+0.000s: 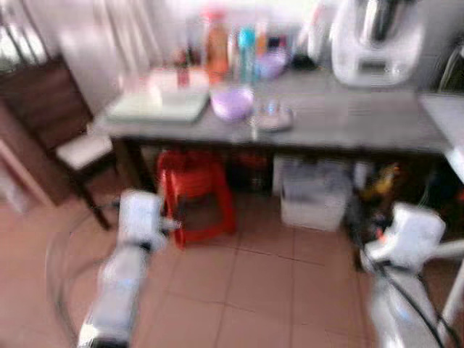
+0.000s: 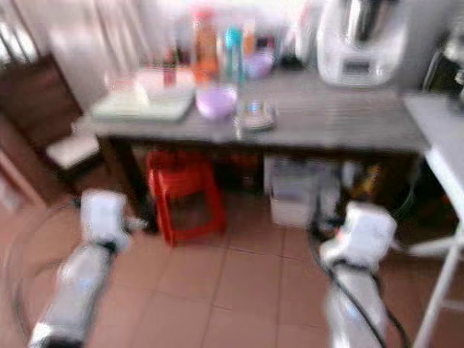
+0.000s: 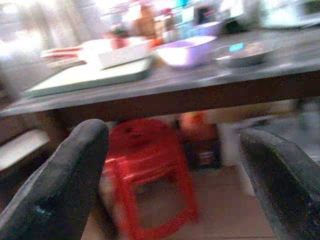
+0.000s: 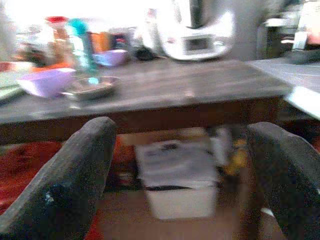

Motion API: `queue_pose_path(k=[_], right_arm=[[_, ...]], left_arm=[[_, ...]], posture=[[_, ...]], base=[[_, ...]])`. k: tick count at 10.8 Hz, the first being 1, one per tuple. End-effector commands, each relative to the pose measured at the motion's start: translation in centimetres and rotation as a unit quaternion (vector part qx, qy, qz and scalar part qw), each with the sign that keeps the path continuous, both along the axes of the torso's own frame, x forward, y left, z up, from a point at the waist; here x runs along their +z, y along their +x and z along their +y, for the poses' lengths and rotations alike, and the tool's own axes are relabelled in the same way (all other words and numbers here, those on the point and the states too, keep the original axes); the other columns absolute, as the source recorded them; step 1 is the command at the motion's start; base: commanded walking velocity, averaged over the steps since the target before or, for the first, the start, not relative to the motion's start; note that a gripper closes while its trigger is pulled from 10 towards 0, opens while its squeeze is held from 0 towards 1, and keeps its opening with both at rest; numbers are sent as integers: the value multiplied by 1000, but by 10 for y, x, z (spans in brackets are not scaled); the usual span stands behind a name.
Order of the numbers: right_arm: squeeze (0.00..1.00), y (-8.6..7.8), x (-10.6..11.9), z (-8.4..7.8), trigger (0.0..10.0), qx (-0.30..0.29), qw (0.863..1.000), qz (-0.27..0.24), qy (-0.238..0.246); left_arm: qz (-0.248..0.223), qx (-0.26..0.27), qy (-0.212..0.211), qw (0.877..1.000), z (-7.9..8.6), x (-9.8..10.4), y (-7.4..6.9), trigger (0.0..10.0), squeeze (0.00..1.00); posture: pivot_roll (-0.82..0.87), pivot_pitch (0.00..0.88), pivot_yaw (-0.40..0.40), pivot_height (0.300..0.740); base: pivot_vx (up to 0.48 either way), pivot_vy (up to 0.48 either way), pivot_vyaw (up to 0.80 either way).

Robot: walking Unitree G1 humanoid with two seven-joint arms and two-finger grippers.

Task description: Setting the table

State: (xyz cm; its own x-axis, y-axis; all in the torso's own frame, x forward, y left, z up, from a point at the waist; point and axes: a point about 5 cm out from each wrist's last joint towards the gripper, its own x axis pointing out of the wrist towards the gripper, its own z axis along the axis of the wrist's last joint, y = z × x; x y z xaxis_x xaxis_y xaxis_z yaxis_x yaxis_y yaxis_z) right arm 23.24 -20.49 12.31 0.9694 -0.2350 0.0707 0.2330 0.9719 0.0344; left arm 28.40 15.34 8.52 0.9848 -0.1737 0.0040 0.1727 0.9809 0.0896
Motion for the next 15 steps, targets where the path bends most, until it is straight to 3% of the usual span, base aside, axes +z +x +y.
queue_pose_path(k=[1, 7, 15], right_arm=[[0, 3, 3, 5, 10000, 8, 1000, -6, 6], [0, 8, 3, 9, 10000, 13, 1000, -6, 19], [0, 14, 7, 14, 10000, 23, 1000, -11, 14]], left_arm=[[-12, -3, 10, 1000, 4, 8, 5, 10000, 0], [-12, -24, -6, 1000, -6, 10, 8, 10000, 0], [-12, -31, -9, 999, -9, 11, 12, 10000, 0]], posture=[[-8, 0, 67, 740], [-2, 0, 74, 740], [-5, 0, 74, 740]], base=[[0, 0, -638], [0, 0, 0], [0, -284, 104]])
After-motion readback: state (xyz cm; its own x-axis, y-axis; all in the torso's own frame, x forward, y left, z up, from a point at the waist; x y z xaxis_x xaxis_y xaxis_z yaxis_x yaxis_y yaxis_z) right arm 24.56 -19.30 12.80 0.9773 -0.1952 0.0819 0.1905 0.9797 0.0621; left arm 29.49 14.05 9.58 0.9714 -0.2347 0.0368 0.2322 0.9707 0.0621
